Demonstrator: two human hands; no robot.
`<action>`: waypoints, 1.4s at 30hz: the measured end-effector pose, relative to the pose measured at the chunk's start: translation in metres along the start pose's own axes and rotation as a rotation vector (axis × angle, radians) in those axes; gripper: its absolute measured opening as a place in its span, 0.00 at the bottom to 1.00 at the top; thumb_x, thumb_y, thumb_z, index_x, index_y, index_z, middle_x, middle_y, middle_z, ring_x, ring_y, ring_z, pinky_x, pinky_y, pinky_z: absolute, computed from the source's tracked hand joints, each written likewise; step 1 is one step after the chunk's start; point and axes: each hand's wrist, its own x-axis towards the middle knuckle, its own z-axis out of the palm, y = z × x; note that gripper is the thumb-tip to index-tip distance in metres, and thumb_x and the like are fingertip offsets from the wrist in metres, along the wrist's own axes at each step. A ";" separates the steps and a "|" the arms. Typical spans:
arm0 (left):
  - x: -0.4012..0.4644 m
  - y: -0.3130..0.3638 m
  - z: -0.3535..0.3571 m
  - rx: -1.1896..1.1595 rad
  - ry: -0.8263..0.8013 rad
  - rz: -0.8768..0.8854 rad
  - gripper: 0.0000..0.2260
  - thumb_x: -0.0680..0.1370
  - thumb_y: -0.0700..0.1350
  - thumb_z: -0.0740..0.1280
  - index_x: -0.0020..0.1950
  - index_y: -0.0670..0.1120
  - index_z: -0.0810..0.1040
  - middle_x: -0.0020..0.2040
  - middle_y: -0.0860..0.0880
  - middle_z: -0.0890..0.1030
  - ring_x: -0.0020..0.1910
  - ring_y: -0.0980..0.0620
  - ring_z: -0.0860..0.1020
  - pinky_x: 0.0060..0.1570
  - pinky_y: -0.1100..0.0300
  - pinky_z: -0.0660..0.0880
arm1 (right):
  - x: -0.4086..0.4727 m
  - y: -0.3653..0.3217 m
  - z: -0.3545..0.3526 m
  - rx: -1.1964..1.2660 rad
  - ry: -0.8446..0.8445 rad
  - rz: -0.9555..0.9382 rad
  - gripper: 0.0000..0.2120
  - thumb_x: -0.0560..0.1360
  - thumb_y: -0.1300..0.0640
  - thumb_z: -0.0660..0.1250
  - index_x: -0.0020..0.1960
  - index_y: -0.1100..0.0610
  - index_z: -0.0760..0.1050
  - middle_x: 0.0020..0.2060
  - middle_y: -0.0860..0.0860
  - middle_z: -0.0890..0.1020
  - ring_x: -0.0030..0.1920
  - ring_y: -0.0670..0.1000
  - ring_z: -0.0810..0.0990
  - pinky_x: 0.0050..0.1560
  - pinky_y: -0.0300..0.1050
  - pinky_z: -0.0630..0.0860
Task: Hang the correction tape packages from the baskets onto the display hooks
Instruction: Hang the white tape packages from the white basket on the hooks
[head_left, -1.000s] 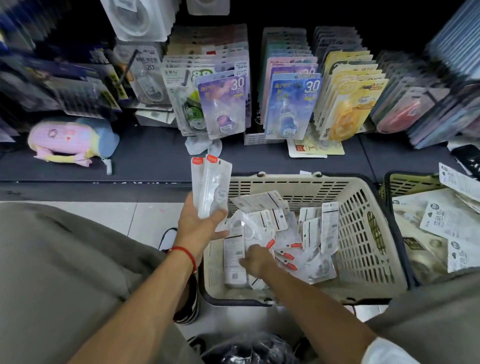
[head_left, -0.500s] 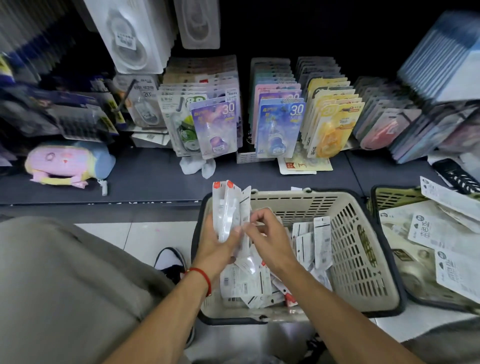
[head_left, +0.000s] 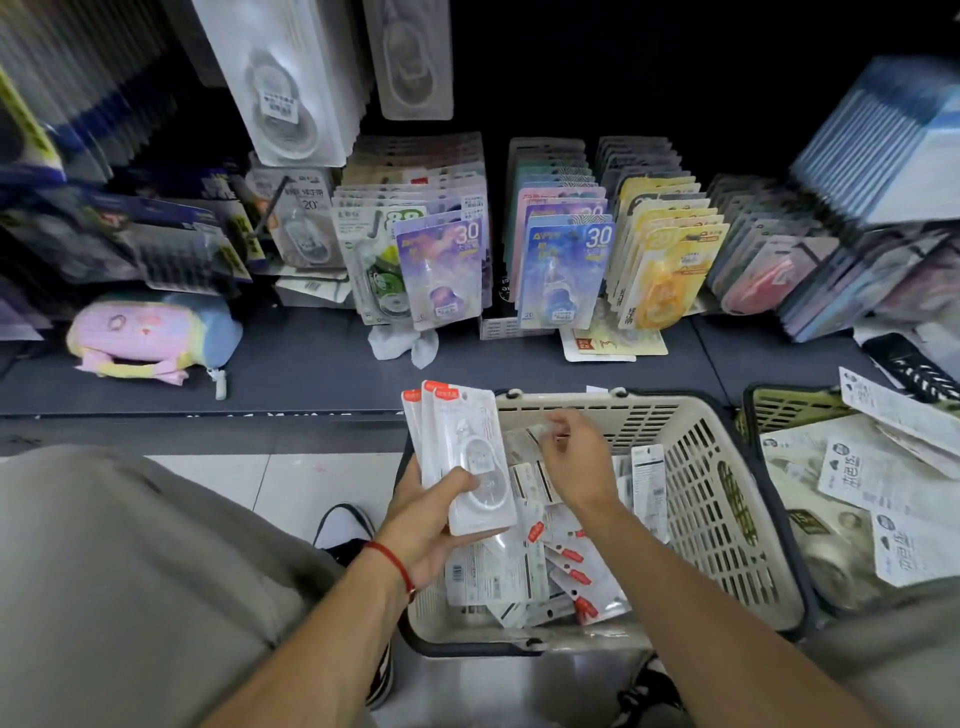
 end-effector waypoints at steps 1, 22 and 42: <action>-0.001 0.000 -0.002 -0.001 0.016 -0.006 0.29 0.71 0.34 0.74 0.69 0.55 0.77 0.62 0.44 0.85 0.61 0.36 0.84 0.52 0.26 0.80 | 0.006 0.010 0.002 -0.125 -0.009 0.023 0.17 0.83 0.59 0.68 0.70 0.58 0.76 0.65 0.56 0.78 0.62 0.55 0.79 0.67 0.51 0.76; -0.006 0.028 0.005 0.557 -0.066 0.415 0.38 0.71 0.35 0.78 0.71 0.67 0.71 0.60 0.59 0.84 0.56 0.56 0.85 0.49 0.57 0.84 | -0.025 -0.086 -0.053 0.812 -0.506 0.264 0.17 0.79 0.54 0.70 0.67 0.54 0.78 0.52 0.60 0.84 0.49 0.58 0.85 0.47 0.55 0.86; -0.026 0.147 0.063 0.123 -0.389 0.350 0.37 0.72 0.30 0.74 0.76 0.54 0.70 0.66 0.42 0.84 0.65 0.40 0.82 0.61 0.43 0.82 | -0.020 -0.171 -0.101 0.594 0.044 -0.129 0.22 0.71 0.34 0.75 0.39 0.52 0.77 0.26 0.39 0.79 0.27 0.38 0.77 0.29 0.31 0.71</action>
